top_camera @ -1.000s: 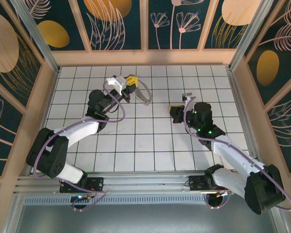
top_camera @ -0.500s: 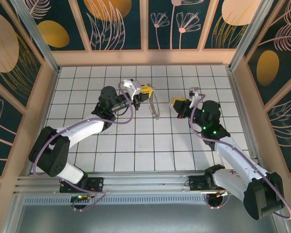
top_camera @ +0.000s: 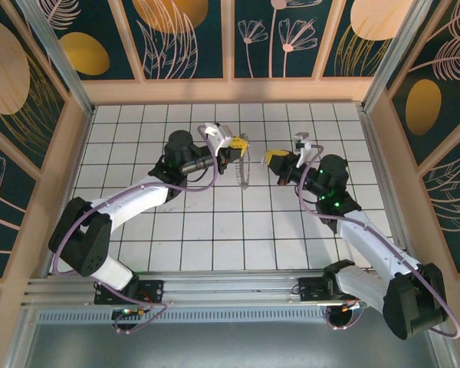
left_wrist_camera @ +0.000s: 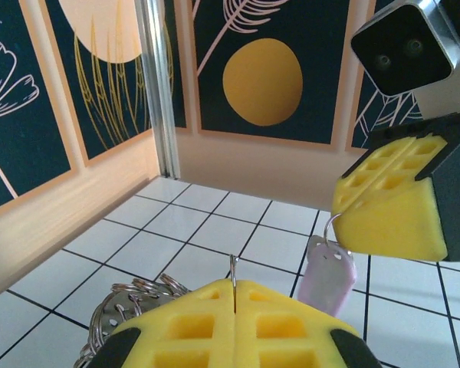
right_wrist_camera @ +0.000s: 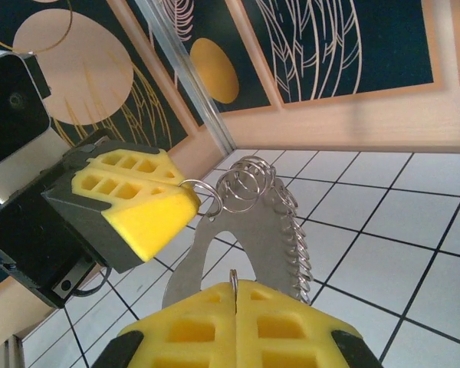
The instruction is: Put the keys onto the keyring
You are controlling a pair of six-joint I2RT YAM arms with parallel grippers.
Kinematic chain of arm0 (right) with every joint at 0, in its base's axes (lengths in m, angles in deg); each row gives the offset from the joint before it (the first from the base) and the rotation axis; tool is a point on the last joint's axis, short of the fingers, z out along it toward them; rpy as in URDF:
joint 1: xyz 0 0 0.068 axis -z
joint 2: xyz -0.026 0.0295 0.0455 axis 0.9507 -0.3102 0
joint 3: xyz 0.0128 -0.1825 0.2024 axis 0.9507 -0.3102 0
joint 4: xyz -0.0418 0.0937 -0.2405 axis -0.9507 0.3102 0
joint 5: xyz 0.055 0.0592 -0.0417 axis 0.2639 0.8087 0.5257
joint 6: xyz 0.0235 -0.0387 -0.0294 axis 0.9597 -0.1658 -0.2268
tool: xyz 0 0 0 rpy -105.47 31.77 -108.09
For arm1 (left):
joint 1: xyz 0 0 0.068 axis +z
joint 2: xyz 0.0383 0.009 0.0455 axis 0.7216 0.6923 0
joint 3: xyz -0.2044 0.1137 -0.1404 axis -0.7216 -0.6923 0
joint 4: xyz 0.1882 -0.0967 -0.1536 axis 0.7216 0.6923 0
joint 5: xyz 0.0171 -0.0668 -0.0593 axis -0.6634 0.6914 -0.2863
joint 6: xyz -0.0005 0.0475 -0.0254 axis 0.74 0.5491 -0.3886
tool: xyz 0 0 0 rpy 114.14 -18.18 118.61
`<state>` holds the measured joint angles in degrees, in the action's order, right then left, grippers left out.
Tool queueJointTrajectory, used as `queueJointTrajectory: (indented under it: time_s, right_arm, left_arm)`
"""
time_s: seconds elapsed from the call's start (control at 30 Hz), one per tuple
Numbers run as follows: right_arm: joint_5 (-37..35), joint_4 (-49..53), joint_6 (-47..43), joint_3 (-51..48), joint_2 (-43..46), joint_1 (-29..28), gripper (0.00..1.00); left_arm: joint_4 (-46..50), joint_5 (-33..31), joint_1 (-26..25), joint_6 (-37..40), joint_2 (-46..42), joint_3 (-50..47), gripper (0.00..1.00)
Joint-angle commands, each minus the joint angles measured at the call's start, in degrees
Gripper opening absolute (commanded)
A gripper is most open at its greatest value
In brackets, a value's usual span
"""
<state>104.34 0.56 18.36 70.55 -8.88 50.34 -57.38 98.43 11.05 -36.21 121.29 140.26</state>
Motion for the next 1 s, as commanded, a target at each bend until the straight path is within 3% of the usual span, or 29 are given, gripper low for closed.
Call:
queueJointTrajectory:
  time_s: [0.0,0.13,0.4,0.97]
  right_arm:
    - [2.04,-4.96,0.47,2.41,-0.98,-0.25,0.00]
    - [1.27,-5.31,0.32,2.70,-1.49,-0.53,0.00]
    - [0.51,-5.65,0.15,2.50,-1.68,-0.60,0.00]
    - [0.87,-5.83,-0.75,4.15,-3.83,-1.80,0.00]
  left_arm:
    - [0.95,1.02,-0.56,1.20,0.55,2.11,0.00]
    - [1.23,0.36,-0.64,-1.58,1.33,2.94,0.00]
    - [-4.11,3.59,-0.77,-14.48,4.13,4.05,0.00]
    - [-2.07,7.58,-2.22,-10.25,3.84,4.15,0.00]
